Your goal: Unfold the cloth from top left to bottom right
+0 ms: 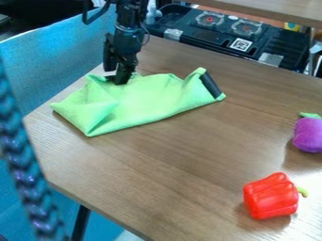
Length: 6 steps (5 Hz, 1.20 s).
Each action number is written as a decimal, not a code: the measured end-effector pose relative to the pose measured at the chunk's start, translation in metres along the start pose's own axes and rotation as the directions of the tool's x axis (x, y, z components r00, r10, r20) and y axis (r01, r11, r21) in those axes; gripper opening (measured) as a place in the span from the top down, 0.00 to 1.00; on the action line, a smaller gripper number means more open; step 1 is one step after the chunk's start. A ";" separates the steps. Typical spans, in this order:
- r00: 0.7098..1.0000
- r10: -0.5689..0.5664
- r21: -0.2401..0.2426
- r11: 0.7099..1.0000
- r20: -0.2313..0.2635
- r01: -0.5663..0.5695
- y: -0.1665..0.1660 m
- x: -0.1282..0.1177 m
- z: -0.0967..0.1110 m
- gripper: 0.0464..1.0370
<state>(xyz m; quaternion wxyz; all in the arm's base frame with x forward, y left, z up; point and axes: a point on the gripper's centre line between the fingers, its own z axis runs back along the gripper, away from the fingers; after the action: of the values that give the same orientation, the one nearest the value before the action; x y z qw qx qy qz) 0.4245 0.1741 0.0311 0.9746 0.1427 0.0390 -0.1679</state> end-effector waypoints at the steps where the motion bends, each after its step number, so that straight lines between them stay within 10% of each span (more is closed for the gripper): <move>1: 1.000 -0.003 -0.001 1.000 -0.007 0.003 0.000 -0.001 0.000 0.63; 3: 1.000 -0.014 -0.008 1.000 -0.006 0.014 -0.004 -0.002 -0.005 0.97; 6: 0.997 -0.016 -0.061 0.998 0.081 0.021 -0.019 -0.014 0.034 0.99</move>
<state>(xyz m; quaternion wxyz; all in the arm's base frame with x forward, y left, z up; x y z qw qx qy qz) 0.4061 0.1516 0.0608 0.9778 0.1053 0.0060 -0.1812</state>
